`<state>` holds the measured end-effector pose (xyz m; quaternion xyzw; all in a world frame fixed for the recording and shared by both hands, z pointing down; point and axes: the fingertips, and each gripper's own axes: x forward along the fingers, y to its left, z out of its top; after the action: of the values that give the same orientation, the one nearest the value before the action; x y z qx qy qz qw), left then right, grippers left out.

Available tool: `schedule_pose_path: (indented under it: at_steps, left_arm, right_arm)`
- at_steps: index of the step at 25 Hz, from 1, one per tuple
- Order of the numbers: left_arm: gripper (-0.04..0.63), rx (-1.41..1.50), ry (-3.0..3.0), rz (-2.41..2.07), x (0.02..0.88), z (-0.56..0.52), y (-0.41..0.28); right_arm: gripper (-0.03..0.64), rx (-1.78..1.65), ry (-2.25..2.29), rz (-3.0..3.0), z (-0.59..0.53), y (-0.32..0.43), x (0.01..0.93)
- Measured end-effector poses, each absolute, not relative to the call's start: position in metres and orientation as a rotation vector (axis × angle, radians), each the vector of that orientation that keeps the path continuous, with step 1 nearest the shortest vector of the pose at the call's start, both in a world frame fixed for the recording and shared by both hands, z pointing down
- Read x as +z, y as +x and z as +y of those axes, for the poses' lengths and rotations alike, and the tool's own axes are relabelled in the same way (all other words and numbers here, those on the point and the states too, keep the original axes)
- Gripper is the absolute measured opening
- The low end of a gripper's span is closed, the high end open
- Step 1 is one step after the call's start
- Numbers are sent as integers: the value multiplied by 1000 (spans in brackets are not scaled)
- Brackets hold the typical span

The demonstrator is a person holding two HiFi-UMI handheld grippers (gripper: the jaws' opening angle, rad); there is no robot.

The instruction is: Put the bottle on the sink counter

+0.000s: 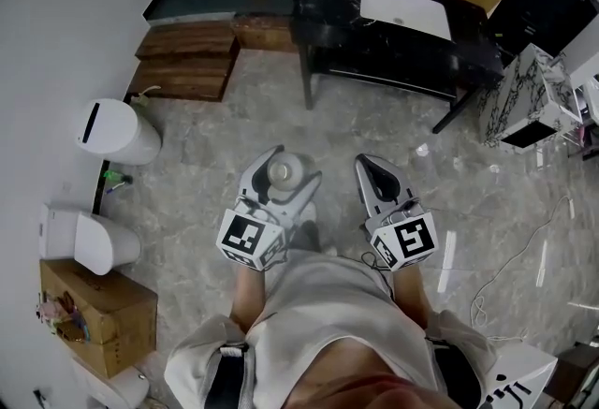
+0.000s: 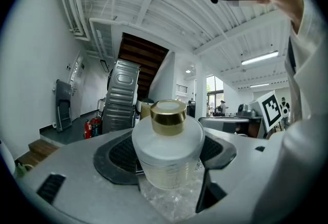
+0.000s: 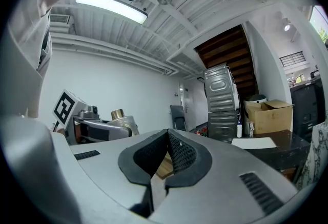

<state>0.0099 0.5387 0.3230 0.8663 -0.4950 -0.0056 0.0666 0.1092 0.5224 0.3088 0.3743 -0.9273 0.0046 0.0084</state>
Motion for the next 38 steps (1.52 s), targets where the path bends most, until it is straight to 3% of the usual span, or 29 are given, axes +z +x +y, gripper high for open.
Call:
schedule_pose_path:
  at_steps: [23, 38]
  left_arm:
    - [333, -42, 2680, -1389, 321, 381, -65]
    - [333, -31, 2656, -1339, 333, 333, -67]
  right_arm:
    - [-3, -26, 1253, -2837, 373, 32, 307]
    - [-3, 26, 1305, -2783, 329, 35, 320]
